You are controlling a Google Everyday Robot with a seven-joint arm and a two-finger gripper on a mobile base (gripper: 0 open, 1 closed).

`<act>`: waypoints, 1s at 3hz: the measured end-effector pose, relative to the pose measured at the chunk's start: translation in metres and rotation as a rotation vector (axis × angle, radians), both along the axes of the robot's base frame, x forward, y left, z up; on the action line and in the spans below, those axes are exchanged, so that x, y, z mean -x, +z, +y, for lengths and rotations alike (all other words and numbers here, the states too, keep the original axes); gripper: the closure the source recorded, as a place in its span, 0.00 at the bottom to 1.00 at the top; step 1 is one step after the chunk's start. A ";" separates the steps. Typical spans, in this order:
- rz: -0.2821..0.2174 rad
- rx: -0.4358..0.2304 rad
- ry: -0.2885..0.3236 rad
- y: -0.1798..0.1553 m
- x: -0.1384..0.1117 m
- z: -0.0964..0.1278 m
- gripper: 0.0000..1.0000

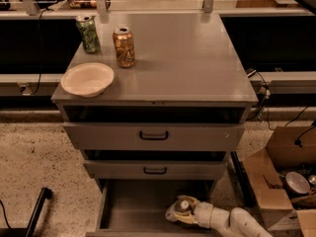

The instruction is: Place blue plastic bottle into bottom drawer

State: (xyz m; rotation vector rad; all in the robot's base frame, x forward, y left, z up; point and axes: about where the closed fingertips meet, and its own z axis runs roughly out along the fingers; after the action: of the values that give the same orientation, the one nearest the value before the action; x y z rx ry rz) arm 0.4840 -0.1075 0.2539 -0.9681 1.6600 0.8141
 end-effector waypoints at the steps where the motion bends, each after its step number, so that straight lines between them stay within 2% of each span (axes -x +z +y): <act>1: 0.001 -0.002 0.002 0.000 0.000 0.002 0.00; 3: -0.016 -0.019 0.016 0.009 0.005 0.005 0.00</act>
Offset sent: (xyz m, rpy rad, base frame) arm -0.0002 0.0018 0.0000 0.0019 0.0005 0.0024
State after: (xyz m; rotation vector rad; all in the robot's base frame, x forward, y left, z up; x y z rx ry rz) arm 0.4792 -0.1024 0.2626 -0.9734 1.6298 0.8290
